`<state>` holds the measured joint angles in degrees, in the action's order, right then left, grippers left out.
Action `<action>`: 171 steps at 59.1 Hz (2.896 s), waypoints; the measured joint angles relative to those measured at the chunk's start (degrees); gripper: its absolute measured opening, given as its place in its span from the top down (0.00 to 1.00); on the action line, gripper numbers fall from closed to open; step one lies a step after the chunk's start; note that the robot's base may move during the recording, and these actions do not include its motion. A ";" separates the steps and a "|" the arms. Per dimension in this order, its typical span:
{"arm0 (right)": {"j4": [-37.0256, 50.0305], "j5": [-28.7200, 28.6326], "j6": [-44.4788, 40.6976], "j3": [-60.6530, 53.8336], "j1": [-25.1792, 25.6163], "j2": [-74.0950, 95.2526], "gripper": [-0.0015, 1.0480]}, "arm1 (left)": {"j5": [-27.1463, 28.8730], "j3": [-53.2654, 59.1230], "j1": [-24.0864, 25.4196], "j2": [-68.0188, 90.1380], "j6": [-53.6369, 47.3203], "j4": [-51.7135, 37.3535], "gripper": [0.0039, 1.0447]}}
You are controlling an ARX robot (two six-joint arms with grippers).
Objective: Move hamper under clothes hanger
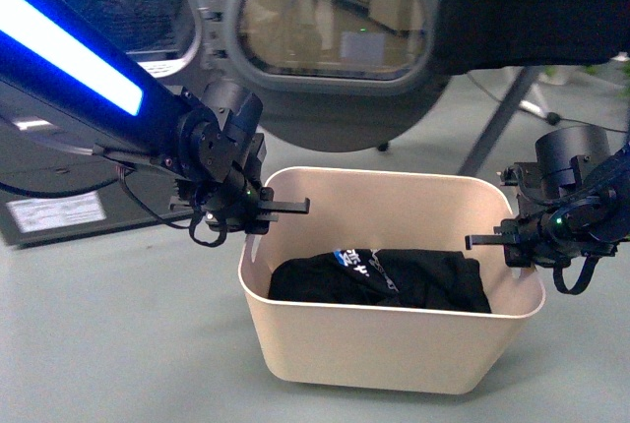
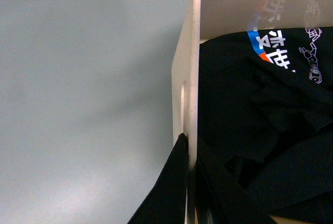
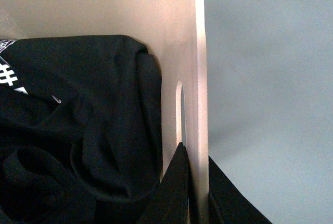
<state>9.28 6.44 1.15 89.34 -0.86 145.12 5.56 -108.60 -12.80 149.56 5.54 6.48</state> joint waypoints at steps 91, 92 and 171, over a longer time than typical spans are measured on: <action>-0.02 0.61 -0.20 -0.15 0.98 -0.11 0.97 | -0.59 0.20 -1.11 0.00 0.02 0.00 0.96; -0.02 0.57 -0.24 -0.15 0.87 -0.11 0.97 | -0.48 0.20 -1.07 0.00 0.02 0.00 0.96; 26.01 -4.04 8.20 -24.50 -3.43 -7.54 0.97 | -8.35 36.68 7.23 -10.49 -5.35 -39.06 0.96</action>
<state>35.29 2.39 9.34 64.84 -4.29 137.58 -2.79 -71.92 -5.56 139.06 0.19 -32.58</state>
